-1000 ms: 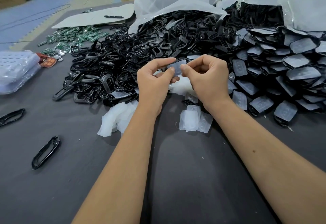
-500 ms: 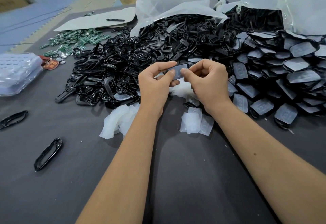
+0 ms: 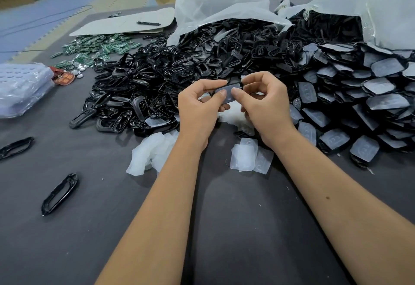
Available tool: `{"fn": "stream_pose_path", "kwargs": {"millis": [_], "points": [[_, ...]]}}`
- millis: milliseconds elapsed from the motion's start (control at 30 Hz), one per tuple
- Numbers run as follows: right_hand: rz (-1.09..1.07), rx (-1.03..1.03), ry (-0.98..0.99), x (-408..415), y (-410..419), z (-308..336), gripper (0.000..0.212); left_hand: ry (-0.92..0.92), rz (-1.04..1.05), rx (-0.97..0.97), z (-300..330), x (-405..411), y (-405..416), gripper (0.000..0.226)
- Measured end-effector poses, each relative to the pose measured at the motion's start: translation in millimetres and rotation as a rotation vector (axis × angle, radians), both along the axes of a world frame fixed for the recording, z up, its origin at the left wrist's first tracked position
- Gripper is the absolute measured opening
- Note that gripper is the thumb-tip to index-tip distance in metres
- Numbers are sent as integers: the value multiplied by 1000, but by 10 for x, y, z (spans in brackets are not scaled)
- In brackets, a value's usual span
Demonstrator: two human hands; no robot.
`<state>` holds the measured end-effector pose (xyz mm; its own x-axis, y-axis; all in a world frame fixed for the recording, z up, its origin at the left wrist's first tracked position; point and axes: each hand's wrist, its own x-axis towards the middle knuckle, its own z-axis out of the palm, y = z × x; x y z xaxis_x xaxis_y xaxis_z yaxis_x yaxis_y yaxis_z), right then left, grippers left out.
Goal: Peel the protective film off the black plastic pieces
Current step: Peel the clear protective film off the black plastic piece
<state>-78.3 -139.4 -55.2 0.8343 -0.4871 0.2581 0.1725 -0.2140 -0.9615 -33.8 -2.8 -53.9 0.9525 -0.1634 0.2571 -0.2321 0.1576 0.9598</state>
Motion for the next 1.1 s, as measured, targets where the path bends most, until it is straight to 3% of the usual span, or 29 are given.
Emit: {"fn": "stream_pose_path", "kwargs": {"millis": [133, 633, 1000, 1100], "points": [[54, 51, -39, -11, 7, -5, 7, -10, -28, 16, -3, -17, 13, 21], [126, 223, -76, 21, -63, -11, 9, -1, -24, 75, -17, 31, -12, 25], [187, 213, -28, -26, -78, 31, 22, -5, -32, 85, -18, 12, -12, 30], [186, 228, -11, -25, -76, 42, 16, -14, -17, 88, -3, -2, -23, 28]]}}
